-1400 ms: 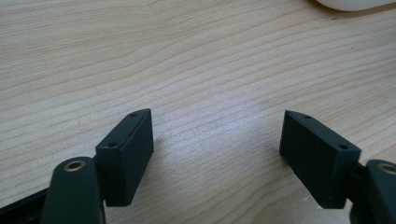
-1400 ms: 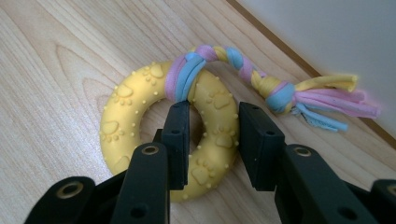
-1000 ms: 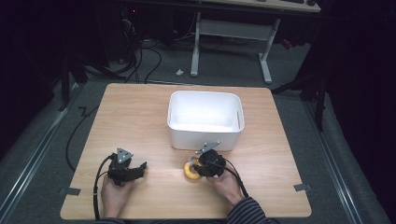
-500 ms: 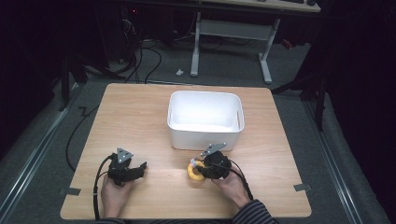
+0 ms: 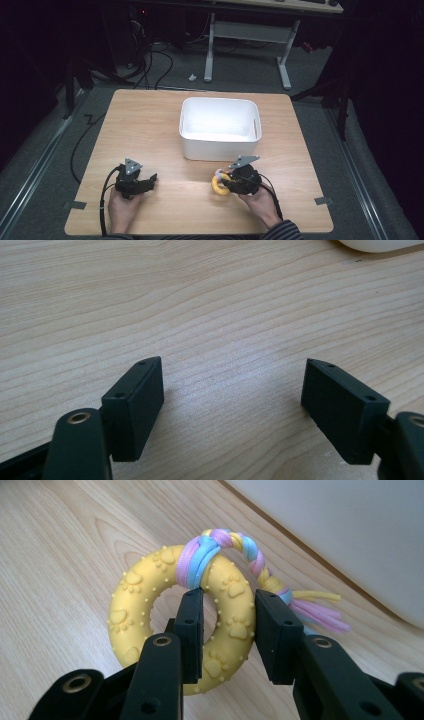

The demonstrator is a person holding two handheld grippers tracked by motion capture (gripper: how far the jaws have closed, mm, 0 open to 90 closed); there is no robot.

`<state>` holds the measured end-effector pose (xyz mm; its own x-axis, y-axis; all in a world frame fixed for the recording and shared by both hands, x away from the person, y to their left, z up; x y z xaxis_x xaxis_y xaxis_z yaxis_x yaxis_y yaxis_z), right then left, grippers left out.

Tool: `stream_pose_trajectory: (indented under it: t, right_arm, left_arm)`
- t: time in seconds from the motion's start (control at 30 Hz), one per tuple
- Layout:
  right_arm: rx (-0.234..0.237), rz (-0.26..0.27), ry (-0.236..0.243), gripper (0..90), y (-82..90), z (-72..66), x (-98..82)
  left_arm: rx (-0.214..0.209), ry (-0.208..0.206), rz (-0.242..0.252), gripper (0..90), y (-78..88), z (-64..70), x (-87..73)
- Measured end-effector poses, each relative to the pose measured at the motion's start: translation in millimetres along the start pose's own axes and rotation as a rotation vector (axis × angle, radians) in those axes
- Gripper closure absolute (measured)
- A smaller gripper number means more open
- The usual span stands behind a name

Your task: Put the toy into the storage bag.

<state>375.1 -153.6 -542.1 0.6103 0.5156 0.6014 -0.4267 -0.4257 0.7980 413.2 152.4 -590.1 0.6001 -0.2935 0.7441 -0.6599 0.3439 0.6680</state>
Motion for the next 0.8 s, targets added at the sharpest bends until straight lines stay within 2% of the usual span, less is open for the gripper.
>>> stream_pose_trajectory:
  t: [0.27, 0.63, 0.7, 0.8]
  right_arm:
    - [-0.014, 0.011, -0.027, 66.5, 18.2, 9.5, -11.7]
    - [-0.041, 0.019, -0.066, 66.5, 32.2, 21.9, -25.3]
    - [-0.052, 0.021, -0.062, 66.5, 35.0, 25.2, -27.1]
    - [-0.066, 0.033, -0.079, 66.5, 42.7, 32.6, -29.6]
  left_arm:
    - [-0.001, -0.003, -0.002, 25.4, -0.1, 0.1, 0.0]
    - [-0.001, -0.002, -0.002, 25.5, -0.1, 0.0, 0.0]
    - [-0.001, -0.002, -0.001, 25.5, -0.1, 0.0, 0.0]
    - [-0.001, -0.003, -0.002, 25.5, -0.1, 0.1, 0.0]
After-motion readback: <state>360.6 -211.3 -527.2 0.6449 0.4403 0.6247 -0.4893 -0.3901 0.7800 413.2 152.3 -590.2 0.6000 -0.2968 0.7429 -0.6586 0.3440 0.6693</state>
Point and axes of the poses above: each handheld gripper's, and its own axes: y roughly backward along the jaws, x roughly out of its top, z roughly to its right, the point moved 8 cm from there along -y, roughly forward along the jaws, and after that the axes turned 1 degree about -y, right-handed, at the moved point
